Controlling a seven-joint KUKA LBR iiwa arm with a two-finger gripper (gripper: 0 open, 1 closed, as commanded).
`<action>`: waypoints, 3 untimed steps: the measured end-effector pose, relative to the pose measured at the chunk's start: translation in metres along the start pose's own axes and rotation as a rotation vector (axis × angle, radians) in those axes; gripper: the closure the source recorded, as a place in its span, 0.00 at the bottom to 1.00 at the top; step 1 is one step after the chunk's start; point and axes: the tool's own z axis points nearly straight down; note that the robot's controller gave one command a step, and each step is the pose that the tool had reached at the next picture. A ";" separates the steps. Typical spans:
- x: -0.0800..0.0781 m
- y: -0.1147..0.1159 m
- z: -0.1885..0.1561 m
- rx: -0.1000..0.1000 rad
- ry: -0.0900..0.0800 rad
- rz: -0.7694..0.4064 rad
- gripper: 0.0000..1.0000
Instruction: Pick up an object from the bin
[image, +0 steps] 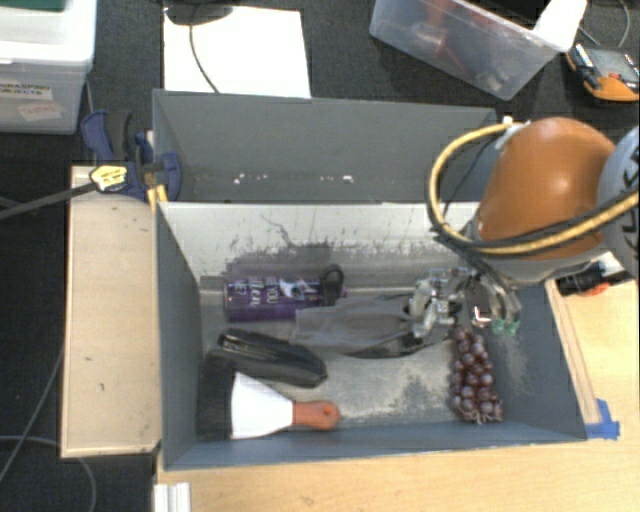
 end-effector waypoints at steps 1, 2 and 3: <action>-0.015 -0.042 0.058 0.003 0.005 0.073 1.00; 0.014 -0.003 0.091 -0.003 -0.001 0.096 1.00; -0.001 -0.022 0.096 -0.003 -0.006 0.043 1.00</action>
Offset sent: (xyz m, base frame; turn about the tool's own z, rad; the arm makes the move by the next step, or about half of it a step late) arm -0.0123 -0.0040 -0.0894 0.0994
